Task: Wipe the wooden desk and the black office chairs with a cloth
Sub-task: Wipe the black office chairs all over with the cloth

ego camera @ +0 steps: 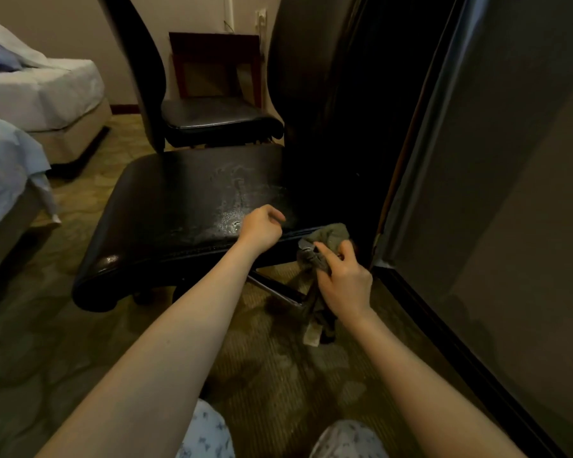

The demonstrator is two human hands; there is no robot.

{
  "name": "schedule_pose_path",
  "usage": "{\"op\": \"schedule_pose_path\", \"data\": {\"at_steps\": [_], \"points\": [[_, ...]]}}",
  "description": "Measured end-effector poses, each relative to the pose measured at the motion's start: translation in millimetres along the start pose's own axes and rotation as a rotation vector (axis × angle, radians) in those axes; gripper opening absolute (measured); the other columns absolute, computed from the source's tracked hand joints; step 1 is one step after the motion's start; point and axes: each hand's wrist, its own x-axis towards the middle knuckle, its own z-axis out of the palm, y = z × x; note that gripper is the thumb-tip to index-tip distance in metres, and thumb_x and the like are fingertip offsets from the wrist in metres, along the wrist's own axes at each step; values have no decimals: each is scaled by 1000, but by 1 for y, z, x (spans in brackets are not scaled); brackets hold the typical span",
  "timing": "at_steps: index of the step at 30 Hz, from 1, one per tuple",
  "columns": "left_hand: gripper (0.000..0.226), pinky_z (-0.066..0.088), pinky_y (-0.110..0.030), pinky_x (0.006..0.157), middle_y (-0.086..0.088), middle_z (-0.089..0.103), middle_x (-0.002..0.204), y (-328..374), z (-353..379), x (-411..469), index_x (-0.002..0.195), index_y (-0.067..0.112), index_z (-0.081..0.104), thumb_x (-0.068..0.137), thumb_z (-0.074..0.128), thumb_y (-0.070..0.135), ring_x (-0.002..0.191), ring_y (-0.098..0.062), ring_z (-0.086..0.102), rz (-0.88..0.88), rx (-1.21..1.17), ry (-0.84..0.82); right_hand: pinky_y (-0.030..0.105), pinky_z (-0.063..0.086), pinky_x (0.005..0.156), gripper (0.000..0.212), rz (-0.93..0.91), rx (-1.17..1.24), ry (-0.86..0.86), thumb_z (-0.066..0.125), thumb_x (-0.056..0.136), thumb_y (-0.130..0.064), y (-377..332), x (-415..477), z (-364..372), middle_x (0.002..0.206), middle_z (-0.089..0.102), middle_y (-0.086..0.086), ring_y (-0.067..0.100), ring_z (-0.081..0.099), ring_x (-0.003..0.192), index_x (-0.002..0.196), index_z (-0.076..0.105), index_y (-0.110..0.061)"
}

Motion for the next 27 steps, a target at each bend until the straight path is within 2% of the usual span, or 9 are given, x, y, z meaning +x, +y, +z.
{"op": "schedule_pose_path", "data": {"at_steps": [2, 4, 8, 13, 15, 19, 21, 23, 27], "points": [[31, 44, -28, 77, -9, 64, 103, 0, -2, 0, 95, 16, 61, 86, 39, -4, 95, -23, 57, -17, -30, 105, 19, 39, 42, 40, -7, 56, 93, 60, 77, -20, -12, 4, 1, 86, 56, 11, 18, 54, 52, 115, 67, -11], [28, 45, -30, 83, -8, 64, 106, -1, -4, 3, 92, 17, 61, 88, 39, -1, 102, -25, 58, -51, -57, 156, 23, 43, 44, 47, -22, 52, 32, 57, 79, -20, -27, 9, 4, 94, 56, 14, 22, 58, 57, 125, 61, -11], [26, 46, -30, 77, -3, 61, 92, -4, -2, -1, 92, 17, 60, 87, 43, -1, 95, -23, 57, -63, 23, 98, 35, 48, 74, 60, 24, -75, -556, 50, 94, -27, -44, -1, 21, 132, 36, 11, 31, 59, 96, 148, 26, -24], [27, 42, -27, 72, 5, 51, 80, -2, -1, -11, 95, 15, 58, 83, 46, -7, 85, -17, 51, 17, 95, 23, 38, 45, 87, 41, 127, -97, -883, 45, 97, -30, -7, -53, 20, 136, 35, 7, 30, 55, 106, 136, 44, -21], [29, 42, -29, 71, 3, 53, 87, 3, 1, -11, 96, 14, 59, 82, 47, -8, 86, -17, 51, 63, 103, -1, 37, 46, 89, 41, 274, -75, -784, 47, 96, -28, 13, -59, 8, 135, 37, 6, 27, 55, 107, 136, 45, -21], [22, 45, -33, 82, 3, 57, 91, 6, 17, -8, 93, 19, 58, 84, 53, 0, 92, -19, 55, 149, 150, -45, 36, 44, 88, 46, 469, 141, -224, 52, 94, -19, 32, -19, -12, 126, 42, 10, 27, 55, 100, 139, 45, -16], [20, 46, -38, 86, 6, 56, 87, 7, 25, -7, 92, 23, 57, 85, 56, 4, 94, -21, 56, 181, 191, -75, 37, 43, 90, 45, 533, 262, -41, 53, 94, -17, 31, 9, -10, 124, 43, 12, 25, 54, 100, 138, 47, -15], [20, 45, -37, 86, 8, 55, 87, 6, 27, -7, 95, 23, 57, 85, 56, 6, 95, -20, 56, 194, 257, -76, 39, 41, 93, 40, 576, 278, -101, 51, 94, -17, 28, 23, 3, 125, 43, 14, 29, 53, 106, 134, 51, -13], [24, 46, -42, 89, 9, 54, 84, 3, 19, 0, 92, 23, 57, 84, 53, 1, 95, -23, 57, 171, 212, -93, 39, 40, 95, 34, 752, 186, -498, 46, 96, -21, 34, 0, 26, 130, 44, 16, 39, 50, 114, 126, 55, -8]]}}
